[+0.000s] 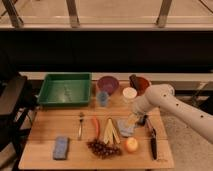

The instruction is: Place towel in tray

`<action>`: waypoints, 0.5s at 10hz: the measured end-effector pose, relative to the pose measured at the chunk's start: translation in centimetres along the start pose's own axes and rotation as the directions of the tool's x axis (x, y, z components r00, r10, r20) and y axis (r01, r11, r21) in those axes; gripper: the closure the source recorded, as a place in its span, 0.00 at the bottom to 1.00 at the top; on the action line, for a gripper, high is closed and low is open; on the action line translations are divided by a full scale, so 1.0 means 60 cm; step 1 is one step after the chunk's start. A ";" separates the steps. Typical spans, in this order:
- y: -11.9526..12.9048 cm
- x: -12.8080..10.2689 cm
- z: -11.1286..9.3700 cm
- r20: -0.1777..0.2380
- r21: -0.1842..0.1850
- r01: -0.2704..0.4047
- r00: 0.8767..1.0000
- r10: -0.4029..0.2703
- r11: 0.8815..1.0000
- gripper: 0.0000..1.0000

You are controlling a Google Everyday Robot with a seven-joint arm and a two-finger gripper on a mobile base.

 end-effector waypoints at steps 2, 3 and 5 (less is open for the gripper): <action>0.007 0.013 0.027 -0.016 -0.017 -0.011 1.000 0.011 1.000 0.20; 0.015 0.020 0.042 -0.022 -0.034 -0.016 1.000 0.016 0.999 0.20; 0.036 0.028 0.059 -0.030 -0.070 -0.033 0.999 0.031 0.997 0.20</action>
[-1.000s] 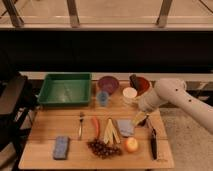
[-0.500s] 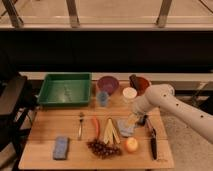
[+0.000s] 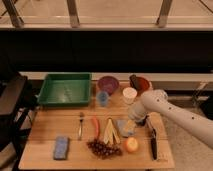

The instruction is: Place towel in tray

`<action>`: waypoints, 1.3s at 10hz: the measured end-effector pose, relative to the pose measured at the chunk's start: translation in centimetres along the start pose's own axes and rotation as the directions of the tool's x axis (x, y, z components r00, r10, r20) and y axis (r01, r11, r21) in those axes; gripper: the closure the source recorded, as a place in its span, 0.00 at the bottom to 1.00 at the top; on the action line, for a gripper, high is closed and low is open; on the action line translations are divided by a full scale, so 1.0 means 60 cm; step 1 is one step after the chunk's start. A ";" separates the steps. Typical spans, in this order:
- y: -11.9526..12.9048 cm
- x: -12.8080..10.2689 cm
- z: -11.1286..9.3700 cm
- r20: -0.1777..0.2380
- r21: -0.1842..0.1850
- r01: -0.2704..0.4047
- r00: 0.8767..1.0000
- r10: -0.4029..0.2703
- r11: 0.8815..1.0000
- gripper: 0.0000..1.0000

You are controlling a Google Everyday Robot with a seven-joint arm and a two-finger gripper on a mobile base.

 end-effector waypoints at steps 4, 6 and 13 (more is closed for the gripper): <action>0.054 0.017 0.034 -0.004 -0.077 -0.053 0.999 0.053 0.996 0.25; 0.063 0.017 0.043 -0.003 -0.087 -0.058 0.998 0.058 0.994 0.42; 0.076 0.016 0.041 -0.007 -0.106 -0.059 0.998 0.058 0.993 1.00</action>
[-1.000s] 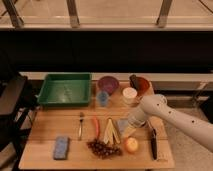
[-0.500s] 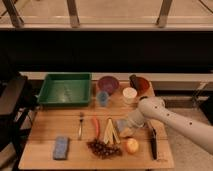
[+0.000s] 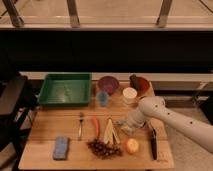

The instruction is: Place towel in tray

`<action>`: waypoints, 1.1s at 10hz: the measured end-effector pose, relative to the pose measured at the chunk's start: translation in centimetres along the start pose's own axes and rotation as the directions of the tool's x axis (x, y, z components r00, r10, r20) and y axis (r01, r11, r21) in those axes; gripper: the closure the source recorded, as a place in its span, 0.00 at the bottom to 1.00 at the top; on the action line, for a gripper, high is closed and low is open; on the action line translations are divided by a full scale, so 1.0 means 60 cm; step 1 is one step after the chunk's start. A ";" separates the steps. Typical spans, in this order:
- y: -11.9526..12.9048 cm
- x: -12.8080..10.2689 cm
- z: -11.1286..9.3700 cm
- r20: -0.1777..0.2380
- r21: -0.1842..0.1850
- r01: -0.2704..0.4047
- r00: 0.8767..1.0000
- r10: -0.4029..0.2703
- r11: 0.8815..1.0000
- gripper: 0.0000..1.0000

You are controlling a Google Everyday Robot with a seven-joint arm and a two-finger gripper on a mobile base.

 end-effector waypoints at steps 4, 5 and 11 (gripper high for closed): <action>-0.014 -0.002 -0.018 0.014 0.035 0.009 1.000 -0.010 0.999 1.00; -0.028 -0.004 -0.043 0.037 0.073 0.009 0.999 -0.012 0.997 1.00; -0.132 -0.108 -0.278 0.176 0.245 0.062 0.979 -0.107 0.968 1.00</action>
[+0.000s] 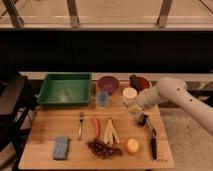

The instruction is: Place towel in tray

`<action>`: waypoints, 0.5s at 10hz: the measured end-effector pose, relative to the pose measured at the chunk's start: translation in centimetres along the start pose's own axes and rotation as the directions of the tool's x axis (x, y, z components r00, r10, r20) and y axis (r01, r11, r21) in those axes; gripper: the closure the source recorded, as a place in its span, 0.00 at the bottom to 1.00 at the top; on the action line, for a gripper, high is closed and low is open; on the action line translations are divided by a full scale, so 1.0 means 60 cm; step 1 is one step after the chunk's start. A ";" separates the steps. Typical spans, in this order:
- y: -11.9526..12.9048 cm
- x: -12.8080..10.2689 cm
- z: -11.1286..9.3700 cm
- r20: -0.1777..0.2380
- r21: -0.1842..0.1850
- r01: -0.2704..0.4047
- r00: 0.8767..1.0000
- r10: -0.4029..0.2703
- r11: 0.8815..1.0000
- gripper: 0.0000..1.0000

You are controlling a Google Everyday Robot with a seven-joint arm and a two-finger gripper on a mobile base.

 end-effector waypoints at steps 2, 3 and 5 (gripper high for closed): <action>-0.064 -0.043 -0.014 0.050 0.021 0.037 0.998 -0.038 0.999 1.00; -0.108 -0.074 -0.011 0.098 0.026 0.062 0.993 -0.064 0.998 1.00; -0.158 -0.134 0.005 0.176 0.022 0.107 0.978 -0.109 0.994 1.00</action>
